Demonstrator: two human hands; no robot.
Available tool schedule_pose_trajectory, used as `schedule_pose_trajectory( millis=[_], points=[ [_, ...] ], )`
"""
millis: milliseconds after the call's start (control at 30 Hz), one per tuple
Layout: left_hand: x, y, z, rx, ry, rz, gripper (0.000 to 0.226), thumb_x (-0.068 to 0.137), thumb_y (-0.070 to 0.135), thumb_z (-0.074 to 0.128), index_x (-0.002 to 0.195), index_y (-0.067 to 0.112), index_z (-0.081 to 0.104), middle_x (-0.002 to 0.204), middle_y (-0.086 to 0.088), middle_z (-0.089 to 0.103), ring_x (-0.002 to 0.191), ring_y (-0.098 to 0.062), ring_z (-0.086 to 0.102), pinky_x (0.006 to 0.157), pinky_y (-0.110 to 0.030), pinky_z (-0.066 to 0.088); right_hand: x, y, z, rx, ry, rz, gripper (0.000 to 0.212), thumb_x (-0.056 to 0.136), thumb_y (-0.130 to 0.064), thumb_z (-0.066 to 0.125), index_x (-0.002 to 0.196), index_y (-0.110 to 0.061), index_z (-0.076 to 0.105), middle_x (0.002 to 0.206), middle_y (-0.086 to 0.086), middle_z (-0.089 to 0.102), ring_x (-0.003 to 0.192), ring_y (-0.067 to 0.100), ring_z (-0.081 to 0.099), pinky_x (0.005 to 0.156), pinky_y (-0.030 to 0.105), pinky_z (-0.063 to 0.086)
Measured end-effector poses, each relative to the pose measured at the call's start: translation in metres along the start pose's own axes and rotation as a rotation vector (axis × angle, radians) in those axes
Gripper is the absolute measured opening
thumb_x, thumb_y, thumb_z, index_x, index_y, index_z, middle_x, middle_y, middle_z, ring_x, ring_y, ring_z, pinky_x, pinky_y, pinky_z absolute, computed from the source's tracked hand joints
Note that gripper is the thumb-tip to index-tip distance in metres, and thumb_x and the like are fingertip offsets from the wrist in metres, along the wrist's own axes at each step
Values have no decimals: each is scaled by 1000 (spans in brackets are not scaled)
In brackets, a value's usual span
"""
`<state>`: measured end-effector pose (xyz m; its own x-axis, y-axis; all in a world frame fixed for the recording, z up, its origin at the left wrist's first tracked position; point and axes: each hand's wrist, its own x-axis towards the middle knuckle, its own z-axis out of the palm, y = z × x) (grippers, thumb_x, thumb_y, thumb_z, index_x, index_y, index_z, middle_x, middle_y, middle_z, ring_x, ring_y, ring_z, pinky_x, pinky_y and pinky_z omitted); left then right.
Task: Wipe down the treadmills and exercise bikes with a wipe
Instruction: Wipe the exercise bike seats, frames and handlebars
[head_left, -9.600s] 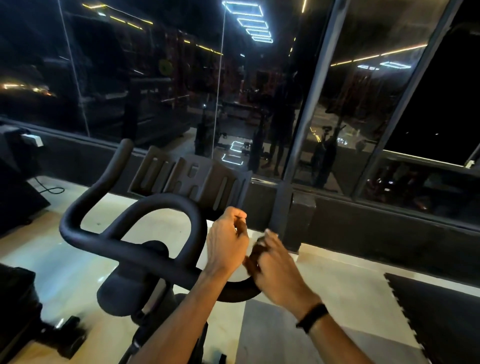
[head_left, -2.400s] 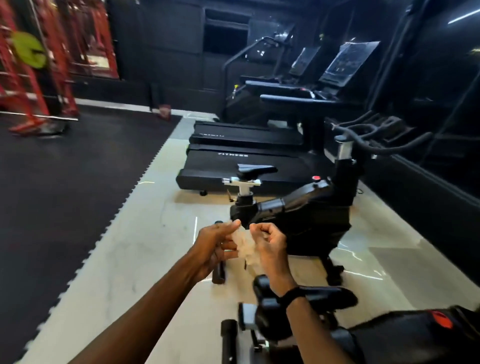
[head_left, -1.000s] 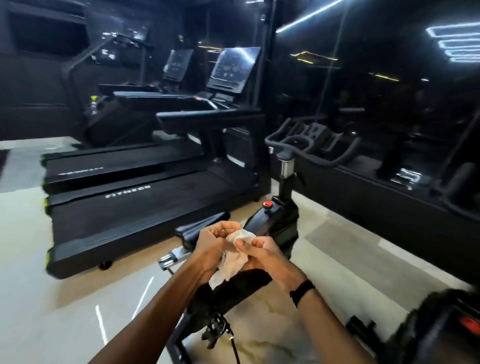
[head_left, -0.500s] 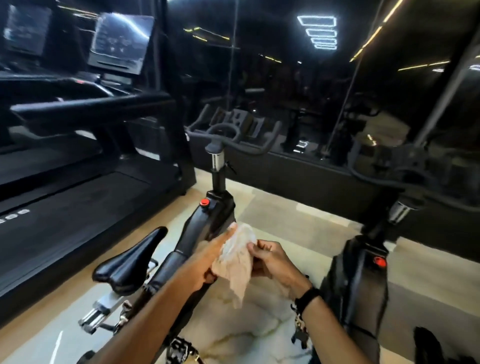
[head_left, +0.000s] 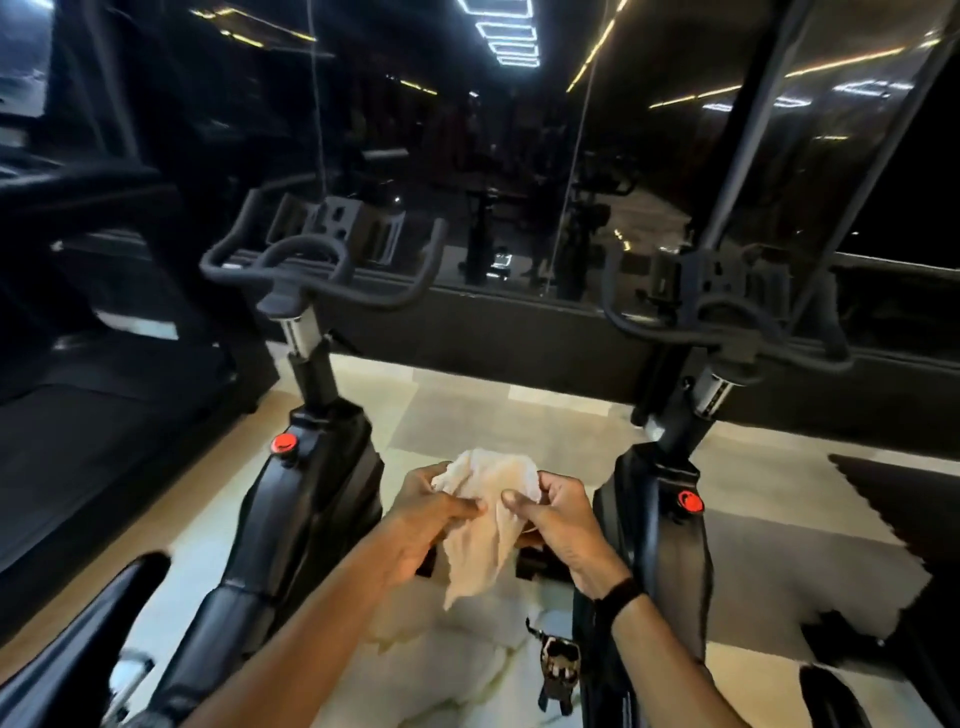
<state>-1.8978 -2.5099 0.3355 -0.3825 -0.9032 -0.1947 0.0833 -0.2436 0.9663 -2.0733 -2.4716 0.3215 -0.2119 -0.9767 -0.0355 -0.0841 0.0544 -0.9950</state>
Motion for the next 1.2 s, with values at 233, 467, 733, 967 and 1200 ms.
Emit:
schedule_pose_trajectory(
  millis=[233,467,733,967,1200],
  points=[
    [141,51,44,61,-5,108,33,81,-11,68,105,12,71,98,-6,74,93,-23,69,63,-24,55,110,-26,-81,50,69,71,23,94,8,49,103,1,69,92,16,75,79,26,71,72,44,61],
    [221,87,89,125,-351,113,36,83,-4,72,115,12,68,106,-7,74,99,-23,69,74,-27,58,181,-39,-139,63,-22,-52,27,88,-10,74,108,6,66,92,12,72,82,21,69,69,33,58],
    [306,93,96,287,-325,134,38,85,-16,53,79,12,78,77,-5,74,70,-19,63,53,-21,50,240,-39,-157,-94,147,-105,10,76,14,75,80,5,72,70,7,69,61,18,63,53,29,54],
    [373,132,82,120,-472,216,44,82,-22,53,69,12,78,93,-14,75,81,-27,66,60,-29,48,293,-71,-166,15,250,-100,47,81,26,49,63,-12,70,66,4,67,53,12,55,48,20,39],
    [421,161,68,245,-571,259,51,80,-24,48,66,16,76,80,-5,73,75,-14,65,59,-22,49,339,-82,-163,2,273,-38,52,80,21,34,66,-16,68,72,7,61,61,22,47,54,27,30]
  ],
)
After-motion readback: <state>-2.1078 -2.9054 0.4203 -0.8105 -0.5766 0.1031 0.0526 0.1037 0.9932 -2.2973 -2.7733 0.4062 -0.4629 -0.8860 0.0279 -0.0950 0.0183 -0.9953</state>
